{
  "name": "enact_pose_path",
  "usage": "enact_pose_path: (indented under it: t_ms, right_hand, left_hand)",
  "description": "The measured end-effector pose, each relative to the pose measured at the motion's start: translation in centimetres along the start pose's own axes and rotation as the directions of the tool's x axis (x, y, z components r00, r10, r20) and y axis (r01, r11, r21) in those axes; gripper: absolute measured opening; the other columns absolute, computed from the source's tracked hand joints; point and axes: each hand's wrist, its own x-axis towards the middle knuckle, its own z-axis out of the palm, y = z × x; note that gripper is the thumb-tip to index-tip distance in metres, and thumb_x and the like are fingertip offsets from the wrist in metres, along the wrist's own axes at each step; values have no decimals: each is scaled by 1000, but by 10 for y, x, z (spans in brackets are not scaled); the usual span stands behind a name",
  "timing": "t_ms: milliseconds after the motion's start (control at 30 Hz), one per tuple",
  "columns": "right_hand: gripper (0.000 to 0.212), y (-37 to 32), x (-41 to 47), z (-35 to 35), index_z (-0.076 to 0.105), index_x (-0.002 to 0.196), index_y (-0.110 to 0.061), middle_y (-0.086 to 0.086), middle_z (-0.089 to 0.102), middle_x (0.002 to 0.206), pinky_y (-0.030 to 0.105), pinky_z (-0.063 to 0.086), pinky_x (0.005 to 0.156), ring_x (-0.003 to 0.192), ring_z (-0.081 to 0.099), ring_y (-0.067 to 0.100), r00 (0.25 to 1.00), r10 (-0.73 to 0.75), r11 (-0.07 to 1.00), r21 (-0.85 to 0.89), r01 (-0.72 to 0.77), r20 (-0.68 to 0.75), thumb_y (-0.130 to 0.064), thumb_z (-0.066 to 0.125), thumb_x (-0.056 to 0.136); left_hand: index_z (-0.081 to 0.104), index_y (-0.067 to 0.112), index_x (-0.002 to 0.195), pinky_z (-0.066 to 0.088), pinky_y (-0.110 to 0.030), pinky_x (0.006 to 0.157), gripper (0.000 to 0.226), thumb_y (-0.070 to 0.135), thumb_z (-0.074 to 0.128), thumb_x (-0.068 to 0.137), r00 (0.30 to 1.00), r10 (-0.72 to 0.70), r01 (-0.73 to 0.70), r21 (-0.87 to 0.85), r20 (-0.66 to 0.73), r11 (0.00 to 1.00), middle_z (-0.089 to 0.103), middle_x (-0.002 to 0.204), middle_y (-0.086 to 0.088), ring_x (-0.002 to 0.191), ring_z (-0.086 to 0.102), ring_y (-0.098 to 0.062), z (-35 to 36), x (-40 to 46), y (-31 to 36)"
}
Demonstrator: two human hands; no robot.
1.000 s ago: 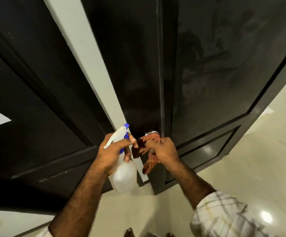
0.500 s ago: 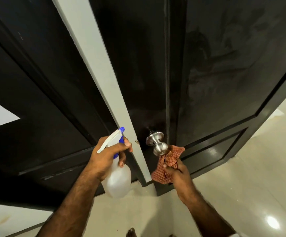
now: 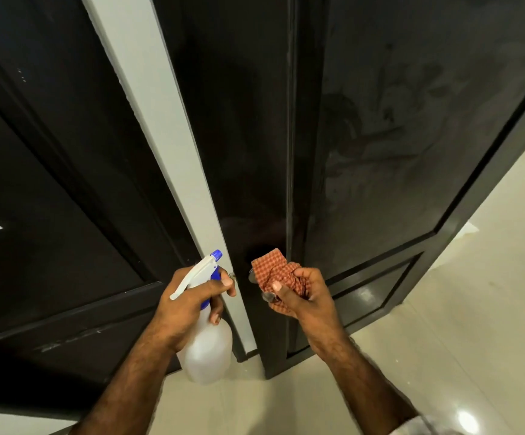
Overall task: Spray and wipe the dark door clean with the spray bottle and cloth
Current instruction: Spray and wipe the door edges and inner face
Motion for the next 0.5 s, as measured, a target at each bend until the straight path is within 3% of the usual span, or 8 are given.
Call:
enact_pose_path:
  t_ms: [100, 233, 267, 333, 400, 500]
  right_hand:
    - [79, 8, 8, -14, 53, 134, -24, 9, 63, 139, 51, 64, 91, 124, 70, 32, 993, 75, 993, 87, -83, 88, -33, 99, 71]
    - [63, 21, 5, -24, 55, 138, -27, 4, 67, 137, 52, 63, 94, 125, 68, 26, 970, 139, 982, 96, -161, 200, -10, 84, 84]
    - [60, 21, 6, -22, 55, 138, -30, 2, 67, 137, 50, 63, 95, 127, 67, 24, 972, 135, 988, 53, -147, 190, -8, 82, 88]
    - [61, 15, 10, -22, 52, 137, -38, -7, 68, 133, 46, 62, 100, 126, 65, 16, 985, 54, 979, -202, -19, 166, -12, 83, 90]
    - [67, -4, 13, -25, 46, 140, -39, -11, 67, 129, 37, 59, 103, 120, 65, 7, 976, -37, 845, -515, 144, 213, -20, 85, 89]
    - [77, -27, 5, -20, 35, 151, -35, -5, 59, 138, 25, 52, 98, 119, 63, 12, 941, -177, 441, -832, 337, 287, -26, 82, 90]
  left_hand:
    - [66, -4, 108, 57, -45, 71, 70, 51, 81, 68, 1000, -1, 1, 5, 9, 1000, 75, 97, -22, 55, 58, -32, 1, -1, 0]
    - [70, -2, 103, 55, -43, 68, 62, 49, 81, 71, 1000, 3, -3, 5, 16, 1000, 74, 97, -23, 55, 57, -31, 1, 1, 0]
    - [69, -3, 104, 55, -43, 68, 63, 49, 81, 70, 1000, 1, -1, 8, 8, 1000, 74, 97, -23, 55, 57, -31, 1, 2, 1]
    - [69, -4, 106, 56, -42, 67, 66, 50, 81, 69, 1000, -1, 1, 6, -2, 1000, 74, 98, -24, 54, 57, -30, 2, 3, 2]
    - [69, -4, 106, 55, -41, 65, 65, 49, 81, 70, 1000, 6, -6, 6, 5, 1000, 74, 98, -25, 54, 57, -30, 4, 4, 3]
    - [69, -5, 106, 56, -41, 66, 64, 48, 80, 72, 1000, 13, -13, 27, 24, 1000, 75, 96, -23, 54, 56, -32, 8, 10, 4]
